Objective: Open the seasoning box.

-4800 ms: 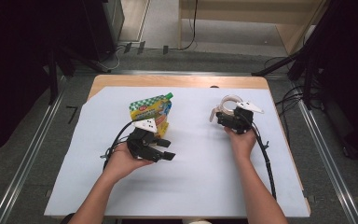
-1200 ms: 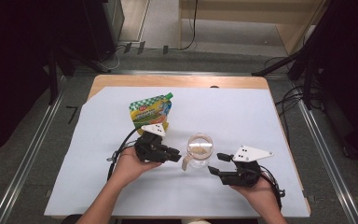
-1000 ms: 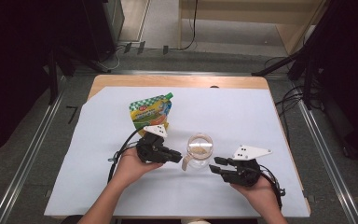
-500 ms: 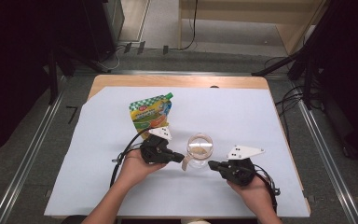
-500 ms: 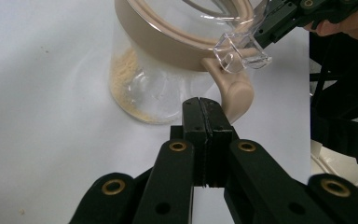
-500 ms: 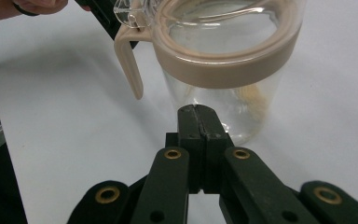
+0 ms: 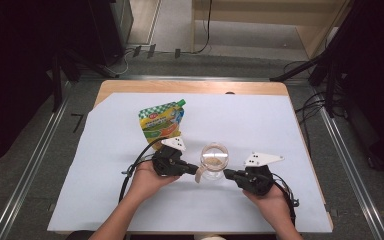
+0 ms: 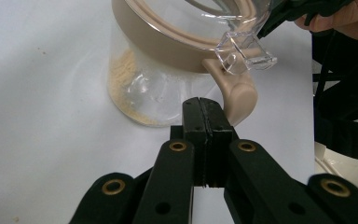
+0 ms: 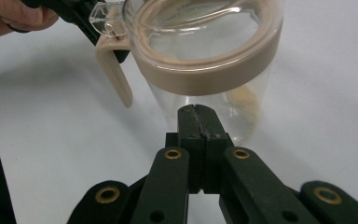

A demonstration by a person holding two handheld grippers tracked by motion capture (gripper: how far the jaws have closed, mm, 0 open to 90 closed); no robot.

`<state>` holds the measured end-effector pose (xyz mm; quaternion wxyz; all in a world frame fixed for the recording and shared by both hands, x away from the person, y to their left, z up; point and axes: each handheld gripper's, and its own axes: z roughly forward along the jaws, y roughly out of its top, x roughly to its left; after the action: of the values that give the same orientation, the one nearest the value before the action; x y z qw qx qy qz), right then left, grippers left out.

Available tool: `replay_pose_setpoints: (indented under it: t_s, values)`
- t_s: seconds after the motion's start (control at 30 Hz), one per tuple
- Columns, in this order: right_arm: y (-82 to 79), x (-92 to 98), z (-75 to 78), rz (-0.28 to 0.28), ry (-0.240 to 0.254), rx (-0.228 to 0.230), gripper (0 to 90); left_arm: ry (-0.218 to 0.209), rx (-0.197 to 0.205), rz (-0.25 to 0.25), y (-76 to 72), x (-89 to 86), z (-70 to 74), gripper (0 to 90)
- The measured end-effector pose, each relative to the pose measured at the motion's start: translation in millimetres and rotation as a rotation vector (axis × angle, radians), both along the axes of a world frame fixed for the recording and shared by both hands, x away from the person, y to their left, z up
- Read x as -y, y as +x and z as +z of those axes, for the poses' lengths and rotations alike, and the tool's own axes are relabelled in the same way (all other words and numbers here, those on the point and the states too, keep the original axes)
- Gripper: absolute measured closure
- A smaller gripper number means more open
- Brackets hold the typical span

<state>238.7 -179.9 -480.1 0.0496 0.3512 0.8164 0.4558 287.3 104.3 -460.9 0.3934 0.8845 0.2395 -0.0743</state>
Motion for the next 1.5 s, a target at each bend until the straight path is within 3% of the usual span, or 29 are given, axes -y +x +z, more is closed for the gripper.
replay_pose_setpoints:
  t_s: [0.5,0.7,1.17,1.5]
  values:
    - [3.7,-3.0,-2.0,-0.022,-0.001,0.007,90.0,-0.007,-0.009,-0.005,-6.6,11.2,0.2,90.0]
    - [5.5,-2.6,-2.6,-0.028,0.002,0.008,90.0,0.004,0.007,0.006,-9.0,15.8,0.5,90.0]
    - [13.3,-9.3,-6.7,-0.071,0.009,0.015,90.0,0.011,0.033,-0.037,-18.8,39.8,-2.9,90.0]
    - [4.4,-4.9,1.3,-0.064,0.017,0.023,90.0,-0.006,0.006,-0.046,-16.8,25.9,1.7,83.0]
